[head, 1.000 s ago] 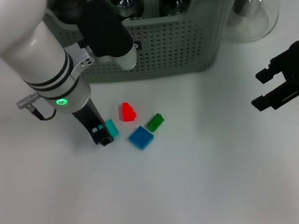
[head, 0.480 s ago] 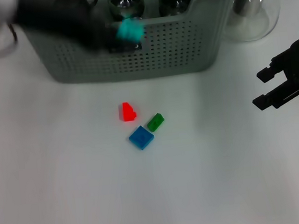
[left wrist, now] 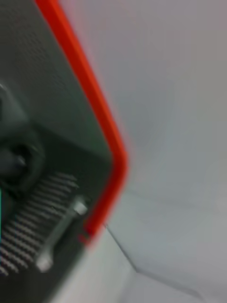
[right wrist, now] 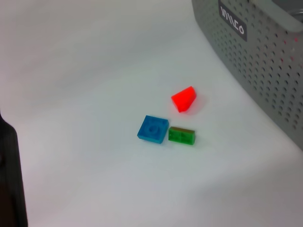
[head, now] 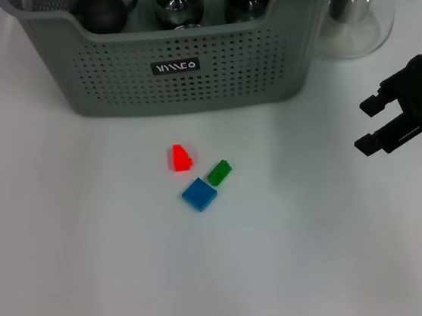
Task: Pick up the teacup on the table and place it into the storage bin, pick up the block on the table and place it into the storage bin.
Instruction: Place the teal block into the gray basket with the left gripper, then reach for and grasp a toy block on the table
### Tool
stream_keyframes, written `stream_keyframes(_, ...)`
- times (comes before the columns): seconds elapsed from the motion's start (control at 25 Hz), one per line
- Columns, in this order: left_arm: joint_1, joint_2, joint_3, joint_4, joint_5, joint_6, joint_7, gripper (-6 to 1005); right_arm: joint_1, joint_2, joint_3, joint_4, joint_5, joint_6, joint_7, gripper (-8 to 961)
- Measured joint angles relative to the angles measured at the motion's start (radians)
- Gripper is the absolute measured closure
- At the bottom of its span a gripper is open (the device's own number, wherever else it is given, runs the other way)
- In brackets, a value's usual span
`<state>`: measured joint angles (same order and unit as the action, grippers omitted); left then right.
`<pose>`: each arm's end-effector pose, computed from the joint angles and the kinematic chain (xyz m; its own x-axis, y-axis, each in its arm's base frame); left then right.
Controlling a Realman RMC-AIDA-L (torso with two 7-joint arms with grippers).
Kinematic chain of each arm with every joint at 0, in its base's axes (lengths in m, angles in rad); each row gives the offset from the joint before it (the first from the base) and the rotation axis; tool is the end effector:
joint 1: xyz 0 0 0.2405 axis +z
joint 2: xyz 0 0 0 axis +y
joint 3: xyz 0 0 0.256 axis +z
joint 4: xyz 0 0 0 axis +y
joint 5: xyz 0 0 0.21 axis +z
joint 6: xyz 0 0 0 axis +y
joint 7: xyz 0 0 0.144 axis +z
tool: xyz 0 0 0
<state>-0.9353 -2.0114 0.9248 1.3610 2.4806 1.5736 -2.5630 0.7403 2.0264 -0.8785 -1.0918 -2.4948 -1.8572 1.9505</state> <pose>-0.0710 0.4298 0.1002 0.8146 0.5299 0.2358 0.5752 -0.6857 -0.4460 0.1986 0.3572 0.0499 0.8857 -0.4440 0.1355 -0.4361 -0.8959 -0.0844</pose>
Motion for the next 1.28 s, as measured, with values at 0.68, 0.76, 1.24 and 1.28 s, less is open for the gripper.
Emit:
stream_keyframes(0.68, -0.078, -0.036, 0.061, -0.188, 0.185, -0.169, 0.003, 464, 0.011, 0.005, -0.026, -0.008, -0.003, -0.001, 0.016, 146)
stream_keyframes(0.76, -0.077, -0.036, 0.06, -0.188, 0.186, -0.17, 0.003, 457, 0.01, 0.005, -0.027, -0.012, -0.003, -0.002, 0.016, 146)
stream_keyframes(1.24, -0.039, -0.024, -0.058, -0.021, 0.062, -0.087, 0.041, 282, -0.002, 0.001, -0.026, -0.013, -0.002, -0.005, 0.007, 146)
stream_keyframes(1.28, -0.03, -0.024, -0.066, 0.0, 0.039, -0.076, 0.047, 282, -0.002, 0.001, -0.027, -0.013, -0.003, -0.004, 0.007, 146)
